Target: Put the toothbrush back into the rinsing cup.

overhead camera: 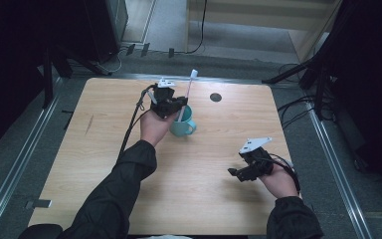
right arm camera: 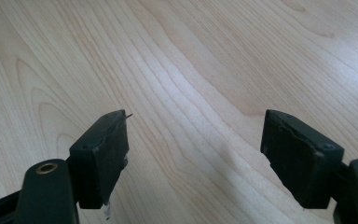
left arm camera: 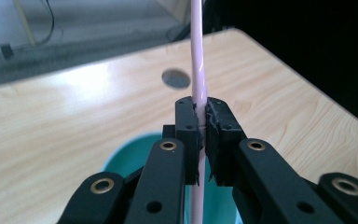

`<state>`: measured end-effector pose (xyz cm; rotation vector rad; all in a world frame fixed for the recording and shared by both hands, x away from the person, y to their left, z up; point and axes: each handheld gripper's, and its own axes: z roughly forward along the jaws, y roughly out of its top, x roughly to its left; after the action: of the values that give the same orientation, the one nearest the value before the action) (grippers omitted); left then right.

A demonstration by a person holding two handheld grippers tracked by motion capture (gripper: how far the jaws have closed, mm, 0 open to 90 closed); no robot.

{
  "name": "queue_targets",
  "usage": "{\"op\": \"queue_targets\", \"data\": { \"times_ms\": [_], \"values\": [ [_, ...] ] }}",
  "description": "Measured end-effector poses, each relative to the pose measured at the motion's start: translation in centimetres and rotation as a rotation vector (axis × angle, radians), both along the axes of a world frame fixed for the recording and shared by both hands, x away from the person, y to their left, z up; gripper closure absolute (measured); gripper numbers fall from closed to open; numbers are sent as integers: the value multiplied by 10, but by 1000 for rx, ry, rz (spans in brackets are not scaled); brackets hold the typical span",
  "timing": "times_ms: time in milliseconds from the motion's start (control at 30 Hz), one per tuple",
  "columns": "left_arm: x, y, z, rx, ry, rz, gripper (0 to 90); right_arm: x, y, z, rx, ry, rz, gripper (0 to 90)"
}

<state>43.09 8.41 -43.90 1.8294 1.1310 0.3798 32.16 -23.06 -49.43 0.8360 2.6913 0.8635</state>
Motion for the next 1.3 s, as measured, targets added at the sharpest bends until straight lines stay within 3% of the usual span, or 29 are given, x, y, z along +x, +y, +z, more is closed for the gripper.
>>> {"op": "queue_targets", "data": {
  "times_ms": [333,900,967,1100,1167,1300],
  "values": [
    [2,-2,-13,55,53,13,841,1,-3,0,-7,-5,-9,230],
    [6,-5,-19,131,134,15,828,4,0,1,-5,-4,3,230],
    [5,-4,-17,143,127,19,825,4,0,1,-7,-4,5,230],
    [4,-2,-12,127,123,14,778,4,-1,1,-6,-7,4,230],
    [4,-2,-9,138,133,9,771,4,-1,1,-9,0,4,228],
    [2,0,-2,115,151,-13,743,4,-1,0,-11,1,9,226]
  ]
}}
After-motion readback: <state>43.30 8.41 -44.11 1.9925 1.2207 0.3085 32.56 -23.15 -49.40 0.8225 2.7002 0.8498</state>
